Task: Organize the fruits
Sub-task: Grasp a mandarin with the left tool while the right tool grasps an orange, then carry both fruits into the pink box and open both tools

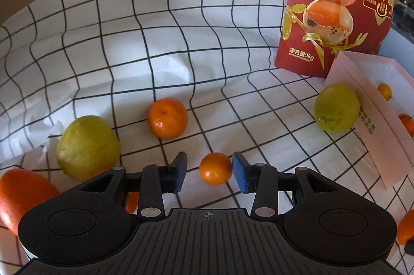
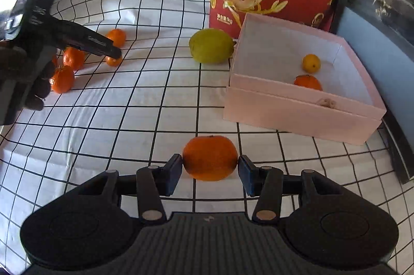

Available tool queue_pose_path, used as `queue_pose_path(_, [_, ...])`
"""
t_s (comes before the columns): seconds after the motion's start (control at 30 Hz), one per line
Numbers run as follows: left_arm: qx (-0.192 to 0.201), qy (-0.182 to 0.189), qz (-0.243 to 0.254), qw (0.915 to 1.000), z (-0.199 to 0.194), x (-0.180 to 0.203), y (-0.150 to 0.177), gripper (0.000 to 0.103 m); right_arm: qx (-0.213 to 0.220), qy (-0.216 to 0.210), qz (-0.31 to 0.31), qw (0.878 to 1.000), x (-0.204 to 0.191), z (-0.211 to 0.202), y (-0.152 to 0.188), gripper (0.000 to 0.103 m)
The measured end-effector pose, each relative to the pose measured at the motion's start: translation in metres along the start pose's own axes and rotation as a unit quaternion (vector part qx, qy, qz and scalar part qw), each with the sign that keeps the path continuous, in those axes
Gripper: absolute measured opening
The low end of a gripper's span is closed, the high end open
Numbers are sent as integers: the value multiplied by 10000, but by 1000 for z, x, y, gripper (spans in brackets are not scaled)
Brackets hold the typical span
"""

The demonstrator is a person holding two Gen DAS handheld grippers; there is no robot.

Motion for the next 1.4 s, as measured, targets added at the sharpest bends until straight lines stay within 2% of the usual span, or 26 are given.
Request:
queue_pose_path(0.13, [-130,1,108,9999,10,4,2,33,-57,-37,23,10000,-1,3,3,61])
queue_pose_path(0.27, [-75,-121,230,9996,10,7,4,33,-218,-178,215,9994,2,11,11,63])
queue_pose_path(0.5, [137,360,-26,9993,-24,24,11,33,-214,-157,216,9994,4,17,20,79])
queue_pose_path(0.7, [-9,886,82,9960,-63,62,56,33,-179,-95,97,9997,1,21,22,89])
queue_pose_path(0.93, [-331,1233,-205,9916,-77,82,110,33,-231,-197,-53,9995,-2,24,27,103])
queue_pose_path(1.13, [-375,1285,-469,9899,-85,81,122,33,-64,-82,114,9999,0,18,36,103])
queue_pose_path(1.4, [-420,1259,-539,9897,-94,82,134,33,-275,-252,-142,9992,1,18,36,101])
Point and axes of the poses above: each gripper's, at about its wrist camera, not at the fingertips, and z roughly the way its jaws point, x to its right, y to its underside, the point moved 10 cm from there along z, roughly the way its jaws point, and after that the axes turned 11 degrees about -x, right-handed, at the moved point
